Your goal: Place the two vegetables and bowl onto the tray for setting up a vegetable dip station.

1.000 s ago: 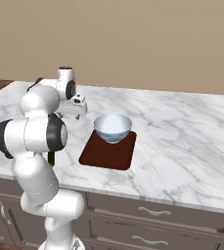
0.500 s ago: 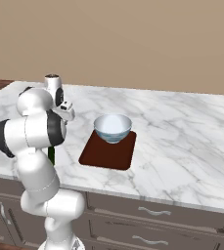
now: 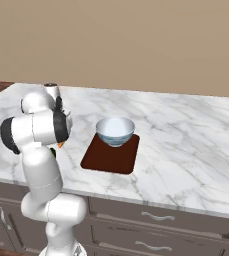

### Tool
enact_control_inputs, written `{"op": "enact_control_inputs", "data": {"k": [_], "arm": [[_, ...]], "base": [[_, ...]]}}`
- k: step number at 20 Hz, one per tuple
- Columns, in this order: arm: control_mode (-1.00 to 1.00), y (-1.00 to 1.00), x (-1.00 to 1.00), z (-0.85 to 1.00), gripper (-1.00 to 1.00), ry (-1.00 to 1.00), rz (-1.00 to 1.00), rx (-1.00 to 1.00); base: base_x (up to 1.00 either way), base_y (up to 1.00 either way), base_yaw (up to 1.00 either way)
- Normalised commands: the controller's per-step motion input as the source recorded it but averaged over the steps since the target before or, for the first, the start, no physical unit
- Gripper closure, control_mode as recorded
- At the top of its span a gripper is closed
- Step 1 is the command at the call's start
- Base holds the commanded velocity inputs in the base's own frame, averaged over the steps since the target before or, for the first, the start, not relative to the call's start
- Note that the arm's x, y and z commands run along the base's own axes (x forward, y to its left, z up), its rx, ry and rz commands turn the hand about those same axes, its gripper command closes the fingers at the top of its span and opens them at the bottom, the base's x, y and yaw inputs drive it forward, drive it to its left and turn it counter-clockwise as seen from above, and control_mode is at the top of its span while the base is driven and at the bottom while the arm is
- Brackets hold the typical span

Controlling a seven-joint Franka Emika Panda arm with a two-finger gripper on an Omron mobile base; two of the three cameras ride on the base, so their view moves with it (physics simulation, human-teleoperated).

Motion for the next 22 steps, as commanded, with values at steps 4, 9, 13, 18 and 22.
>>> {"op": "enact_control_inputs", "data": {"k": [4,9,13,18,22], "arm": [[-1.00,0.00,0.34,-0.38,-1.00,0.01,0.00,0.00],[-1.00,0.00,0.14,-0.27,-1.00,0.00,0.01,0.00],[-1.00,0.00,-0.11,-0.24,-1.00,0.00,0.01,0.00],[-1.00,0.00,-0.10,-0.29,-1.00,0.00,0.06,0.00],[-1.00,-0.02,0.03,-0.15,-1.00,0.01,0.06,0.00]], "base": [[0.00,0.00,0.00],[0.00,0.00,0.00],[0.00,0.00,0.00],[0.00,0.00,0.00],[0.00,0.00,0.00]]}}
